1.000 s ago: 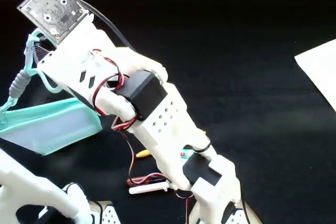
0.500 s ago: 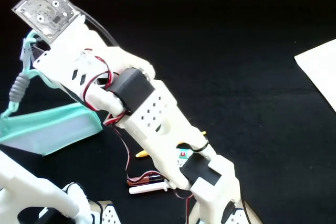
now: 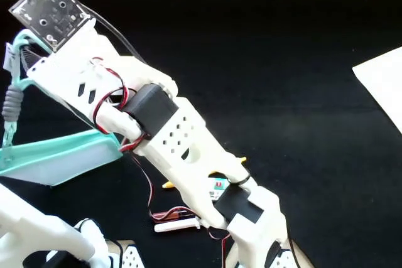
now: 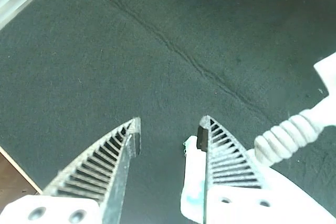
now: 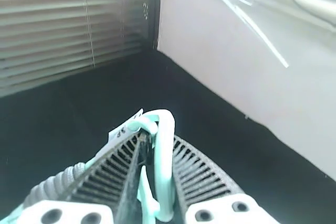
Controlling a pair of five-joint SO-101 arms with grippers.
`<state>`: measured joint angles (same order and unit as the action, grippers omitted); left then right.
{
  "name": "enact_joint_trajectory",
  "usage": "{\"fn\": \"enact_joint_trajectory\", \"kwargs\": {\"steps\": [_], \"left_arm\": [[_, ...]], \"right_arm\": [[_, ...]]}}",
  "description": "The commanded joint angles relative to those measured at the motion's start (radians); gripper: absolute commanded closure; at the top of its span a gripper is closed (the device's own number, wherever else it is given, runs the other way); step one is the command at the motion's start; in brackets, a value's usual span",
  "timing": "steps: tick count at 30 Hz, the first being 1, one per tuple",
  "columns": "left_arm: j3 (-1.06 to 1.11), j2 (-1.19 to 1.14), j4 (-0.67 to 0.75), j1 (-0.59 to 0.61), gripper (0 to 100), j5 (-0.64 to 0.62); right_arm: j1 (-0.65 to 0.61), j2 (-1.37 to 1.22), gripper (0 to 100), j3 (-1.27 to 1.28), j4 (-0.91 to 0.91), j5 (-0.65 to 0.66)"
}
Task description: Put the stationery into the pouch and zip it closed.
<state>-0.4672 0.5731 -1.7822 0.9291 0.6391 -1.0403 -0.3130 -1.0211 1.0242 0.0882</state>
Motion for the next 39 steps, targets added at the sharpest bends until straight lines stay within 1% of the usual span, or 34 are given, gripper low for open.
{"fn": "enact_joint_trajectory", "kwargs": {"steps": [1,13,17,19,23,26,39], "left_arm": [[-0.024,0.013,-0.005,0.005,81,0.005],[-0.024,0.013,-0.005,-0.001,81,0.003],[-0.024,0.013,-0.006,-0.044,81,0.002],[-0.015,0.013,-0.006,-0.073,81,-0.018],[0.050,0.012,-0.005,-0.110,81,-0.031],[0.090,0.007,-0.002,-0.107,81,-0.025],[0.119,0.002,0.000,-0.091,81,-0.021]], "right_arm": [[-0.002,0.010,99.2,-0.002,-0.030,-0.009],[0.001,0.010,99.2,-0.005,-0.128,-0.009],[-0.004,0.010,99.2,-0.004,-0.128,-0.011],[-0.004,0.010,99.2,-0.004,-0.128,-0.011],[-0.004,0.010,99.2,-0.004,-0.128,-0.011],[-0.004,0.012,99.2,-0.005,-0.127,-0.011],[-0.004,0.013,99.2,-0.004,-0.120,-0.011]]}}
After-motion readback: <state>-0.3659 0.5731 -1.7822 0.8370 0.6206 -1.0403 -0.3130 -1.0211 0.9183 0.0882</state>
